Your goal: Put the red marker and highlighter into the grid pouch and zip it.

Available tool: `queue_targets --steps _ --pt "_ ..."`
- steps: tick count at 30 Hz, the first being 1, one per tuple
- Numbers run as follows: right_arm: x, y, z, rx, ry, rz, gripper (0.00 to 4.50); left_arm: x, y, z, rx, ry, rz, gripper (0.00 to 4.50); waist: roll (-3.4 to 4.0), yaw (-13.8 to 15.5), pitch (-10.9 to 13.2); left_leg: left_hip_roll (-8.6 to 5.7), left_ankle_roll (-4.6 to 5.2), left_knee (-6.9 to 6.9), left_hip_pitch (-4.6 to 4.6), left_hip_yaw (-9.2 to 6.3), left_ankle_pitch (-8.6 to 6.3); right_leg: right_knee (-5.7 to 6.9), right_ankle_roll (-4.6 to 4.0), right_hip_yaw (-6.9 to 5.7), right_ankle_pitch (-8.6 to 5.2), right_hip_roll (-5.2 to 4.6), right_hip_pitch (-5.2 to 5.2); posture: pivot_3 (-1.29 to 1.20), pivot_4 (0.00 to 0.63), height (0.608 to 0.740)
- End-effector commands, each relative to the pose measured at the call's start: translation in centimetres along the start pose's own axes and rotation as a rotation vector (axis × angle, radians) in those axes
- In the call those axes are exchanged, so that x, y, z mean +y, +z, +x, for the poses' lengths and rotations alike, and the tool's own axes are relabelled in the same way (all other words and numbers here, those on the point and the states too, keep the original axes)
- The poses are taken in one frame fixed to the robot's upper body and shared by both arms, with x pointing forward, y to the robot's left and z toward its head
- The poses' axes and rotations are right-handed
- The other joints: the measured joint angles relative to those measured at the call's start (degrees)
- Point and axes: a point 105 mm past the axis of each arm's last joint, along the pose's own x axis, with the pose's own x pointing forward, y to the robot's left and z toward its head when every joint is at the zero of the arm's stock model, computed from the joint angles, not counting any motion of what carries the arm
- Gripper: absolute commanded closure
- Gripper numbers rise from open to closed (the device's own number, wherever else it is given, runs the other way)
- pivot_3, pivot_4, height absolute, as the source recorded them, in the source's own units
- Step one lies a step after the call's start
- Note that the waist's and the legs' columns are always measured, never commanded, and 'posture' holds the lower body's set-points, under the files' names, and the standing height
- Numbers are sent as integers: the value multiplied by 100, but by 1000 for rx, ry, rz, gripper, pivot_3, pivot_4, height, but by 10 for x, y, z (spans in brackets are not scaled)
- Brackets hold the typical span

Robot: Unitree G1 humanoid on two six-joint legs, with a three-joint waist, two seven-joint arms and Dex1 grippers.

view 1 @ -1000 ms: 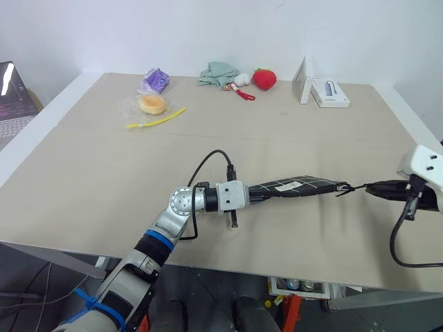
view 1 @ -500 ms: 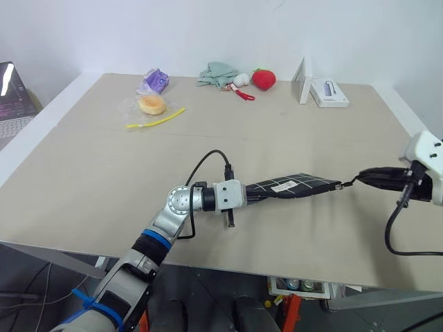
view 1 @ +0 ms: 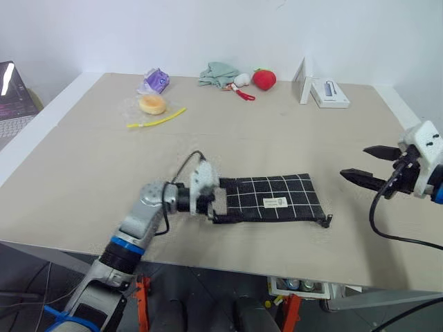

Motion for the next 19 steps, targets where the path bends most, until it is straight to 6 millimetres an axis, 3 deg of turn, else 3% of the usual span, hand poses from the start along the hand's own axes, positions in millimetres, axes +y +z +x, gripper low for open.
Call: queue_targets --steps 1,3,5,9,12,19 --pt "-5 3 -3 -18 -37 -10 0 33 22 -39 -53 234 -13 57 -1 -2 0 1 0 0 0 -1 0 1 0 0 0 1 0 0 150 732" --pt "-5 -2 -3 -12 -42 1 0 47 22 -62 -27 345 -8 57 -1 -11 1 4 0 -1 0 -1 0 0 -1 0 0 4 0 0 150 732" --pt "-5 -15 -1 7 -50 42 0 63 19 -110 55 505 13 57 -2 -16 1 6 0 -2 1 0 0 -1 -1 0 0 4 -1 0 150 732" --pt "-4 -39 -1 80 -53 129 0 60 15 -156 193 592 34 57 -9 4 5 0 -1 -4 -3 3 -1 -2 -7 -1 -4 -6 -1 0 150 732" --pt "-5 -46 -2 74 -50 199 0 53 13 -170 268 588 46 57 -16 12 9 0 -2 -4 -4 4 -1 -3 -11 -4 -6 -10 -2 0 150 732" --pt "-5 -49 3 71 -44 217 0 50 8 -167 305 553 41 57 -17 8 10 -3 -6 -1 -2 7 2 -2 -9 -11 -7 -16 0 0 150 732"
